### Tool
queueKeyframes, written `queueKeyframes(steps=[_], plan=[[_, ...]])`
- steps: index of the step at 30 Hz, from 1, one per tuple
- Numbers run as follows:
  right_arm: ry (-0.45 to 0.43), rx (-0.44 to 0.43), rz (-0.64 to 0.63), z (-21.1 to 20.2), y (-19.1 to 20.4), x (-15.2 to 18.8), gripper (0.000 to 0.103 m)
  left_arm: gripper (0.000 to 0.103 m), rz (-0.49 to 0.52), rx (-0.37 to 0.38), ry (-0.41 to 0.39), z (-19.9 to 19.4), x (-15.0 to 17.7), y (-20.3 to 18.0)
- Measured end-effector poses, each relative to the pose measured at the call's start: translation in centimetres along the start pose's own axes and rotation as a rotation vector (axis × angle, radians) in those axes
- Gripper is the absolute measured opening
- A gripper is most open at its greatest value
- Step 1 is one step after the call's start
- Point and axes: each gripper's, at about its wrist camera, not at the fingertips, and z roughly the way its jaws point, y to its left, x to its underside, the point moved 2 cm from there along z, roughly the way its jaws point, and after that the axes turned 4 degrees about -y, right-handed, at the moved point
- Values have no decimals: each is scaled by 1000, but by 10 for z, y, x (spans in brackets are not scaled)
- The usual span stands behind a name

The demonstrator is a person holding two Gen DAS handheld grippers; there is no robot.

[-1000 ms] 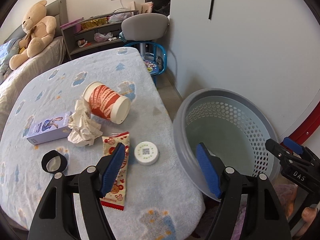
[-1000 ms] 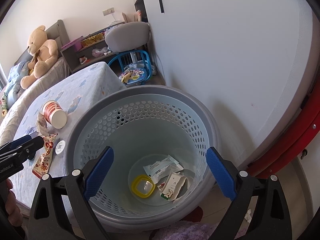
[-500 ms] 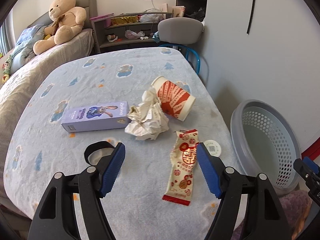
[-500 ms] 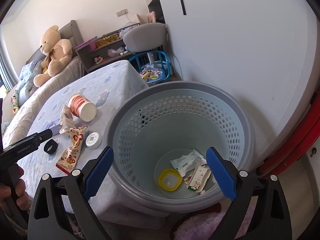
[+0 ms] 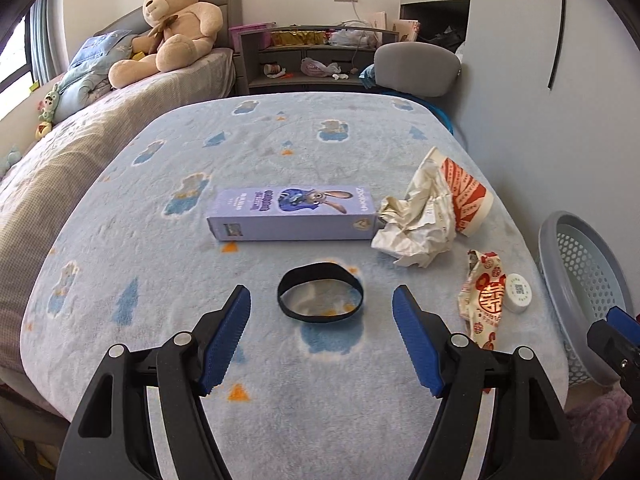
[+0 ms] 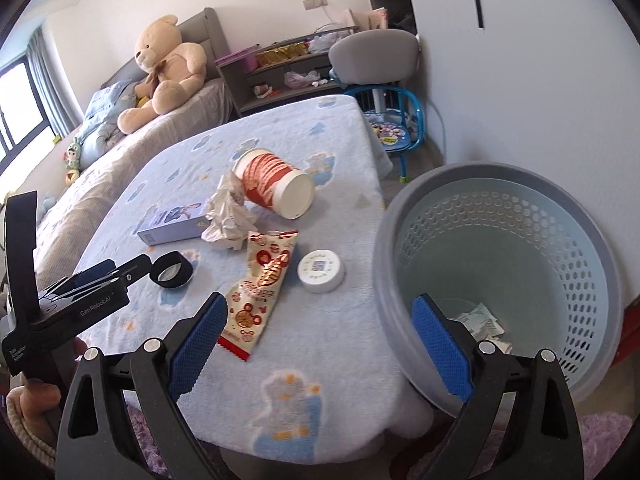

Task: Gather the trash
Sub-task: 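Grasp the red-and-white snack wrapper with the right gripper and lift it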

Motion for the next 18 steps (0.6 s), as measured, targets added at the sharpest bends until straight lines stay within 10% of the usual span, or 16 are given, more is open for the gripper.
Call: queueKeyframes(steps=[18], plan=[[162,86,-45,86,50,10,92,70,-81,-5,49,23,20,48]])
